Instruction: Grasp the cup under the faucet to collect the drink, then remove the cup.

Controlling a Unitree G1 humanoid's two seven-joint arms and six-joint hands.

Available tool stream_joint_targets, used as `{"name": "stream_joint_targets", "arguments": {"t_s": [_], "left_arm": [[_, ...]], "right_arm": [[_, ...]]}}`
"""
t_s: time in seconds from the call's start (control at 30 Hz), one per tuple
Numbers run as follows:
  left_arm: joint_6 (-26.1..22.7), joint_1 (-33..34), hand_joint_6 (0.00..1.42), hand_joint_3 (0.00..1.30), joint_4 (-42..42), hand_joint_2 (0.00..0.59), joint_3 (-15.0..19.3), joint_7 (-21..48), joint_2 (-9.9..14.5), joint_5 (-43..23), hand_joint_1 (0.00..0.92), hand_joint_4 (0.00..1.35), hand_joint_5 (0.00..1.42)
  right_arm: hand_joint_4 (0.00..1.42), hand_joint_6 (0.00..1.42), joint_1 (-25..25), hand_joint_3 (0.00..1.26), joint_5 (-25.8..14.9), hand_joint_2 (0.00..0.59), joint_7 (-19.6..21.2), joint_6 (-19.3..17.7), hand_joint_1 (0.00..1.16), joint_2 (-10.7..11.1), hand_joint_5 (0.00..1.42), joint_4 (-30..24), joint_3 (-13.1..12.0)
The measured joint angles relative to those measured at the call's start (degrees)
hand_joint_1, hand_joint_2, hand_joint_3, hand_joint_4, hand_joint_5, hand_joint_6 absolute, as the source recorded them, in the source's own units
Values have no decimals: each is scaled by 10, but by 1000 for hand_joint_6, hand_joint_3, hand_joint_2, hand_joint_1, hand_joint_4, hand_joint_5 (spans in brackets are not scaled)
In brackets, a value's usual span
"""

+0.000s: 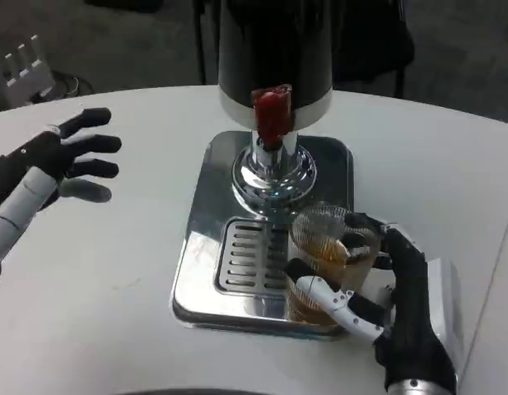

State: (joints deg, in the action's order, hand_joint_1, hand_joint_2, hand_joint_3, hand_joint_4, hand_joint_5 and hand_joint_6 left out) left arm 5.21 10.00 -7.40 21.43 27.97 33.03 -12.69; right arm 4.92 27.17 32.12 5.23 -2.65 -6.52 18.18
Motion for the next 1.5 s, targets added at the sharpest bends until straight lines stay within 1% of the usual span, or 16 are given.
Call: {"name": "stream_joint_targets", "arguments": {"t_s": [0.13, 0.23, 0.3, 0.4, 0.43, 0.5, 0.57, 0.73, 0.9, 0.97, 1.03, 1.13, 1.27, 1.3, 1.43, 1.5], "left_arm": [[6, -19, 368, 188, 1, 91, -2, 0, 4, 23, 0, 209, 271], [15, -32, 328, 172, 2, 99, -7, -1, 10, 57, 0, 169, 234], [26, -44, 298, 153, 2, 103, -19, -3, 25, 95, 0, 132, 190], [35, -53, 260, 120, 2, 103, -26, -3, 34, 125, 0, 69, 127], [39, -58, 250, 109, 2, 103, -34, -3, 47, 140, 0, 51, 110], [42, -61, 231, 99, 2, 104, -44, -1, 59, 157, 0, 35, 83], [45, -65, 229, 97, 1, 104, -50, 2, 65, 159, 0, 30, 80], [47, -75, 213, 87, -5, 103, -60, 4, 77, 178, 0, 10, 54], [53, -83, 212, 81, -23, 103, -65, 10, 91, 180, 0, 0, 39], [58, -89, 210, 79, -35, 103, -67, 15, 97, 181, 0, 0, 35], [67, -101, 207, 78, -56, 103, -68, 22, 105, 182, 0, 0, 33], [71, -115, 203, 77, -83, 103, -68, 26, 111, 182, 0, 0, 30], [74, -151, 197, 67, -120, 103, -60, 30, 111, 182, 0, 0, 17], [75, -154, 196, 67, -125, 103, -59, 31, 111, 182, 0, 0, 15], [78, -199, 171, 34, -168, 103, -35, 31, 111, 203, 0, 0, 0], [78, -216, 130, 2, -188, 102, -22, 31, 111, 221, 0, 0, 0]], "right_arm": [[1248, 1424, -33, 1058, 7, 210, -20, 2, 863, 1, 1424, -45, 2], [1248, 1424, -50, 1060, 13, 210, -42, 4, 864, 2, 1424, -84, 4], [1247, 1424, -62, 1070, 20, 210, -58, 6, 865, 2, 1424, -111, 7], [1260, 1424, -74, 1072, 31, 210, -74, 6, 866, 3, 1424, -133, 14], [1260, 1424, -79, 1072, 36, 210, -83, 6, 866, 4, 1424, -143, 17], [1263, 1424, -84, 1072, 39, 210, -94, 6, 866, 4, 1424, -154, 21], [1271, 1424, -88, 1083, 39, 210, -104, 6, 867, 4, 1424, -165, 24], [1277, 1424, -89, 1091, 39, 213, -123, 6, 873, 4, 1424, -172, 25], [1277, 1424, -88, 1094, 39, 214, -137, 6, 878, 5, 1424, -192, 25], [1277, 1424, -88, 1094, 39, 214, -152, 7, 879, 6, 1424, -197, 27], [1277, 1424, -91, 1094, 38, 194, -171, 8, 897, 8, 1424, -207, 28], [1277, 1424, -97, 1094, 36, 181, -193, 9, 912, 11, 1424, -214, 31], [1263, 1424, -107, 1094, 36, 156, -223, 18, 938, 16, 1422, -240, 37], [1263, 1424, -106, 1094, 36, 153, -225, 18, 940, 16, 1423, -242, 38], [1262, 1424, -109, 1094, 31, 150, -241, 20, 943, 18, 1424, -259, 44], [1262, 1424, -111, 1094, 31, 149, -250, 21, 944, 20, 1424, -268, 48]]}}
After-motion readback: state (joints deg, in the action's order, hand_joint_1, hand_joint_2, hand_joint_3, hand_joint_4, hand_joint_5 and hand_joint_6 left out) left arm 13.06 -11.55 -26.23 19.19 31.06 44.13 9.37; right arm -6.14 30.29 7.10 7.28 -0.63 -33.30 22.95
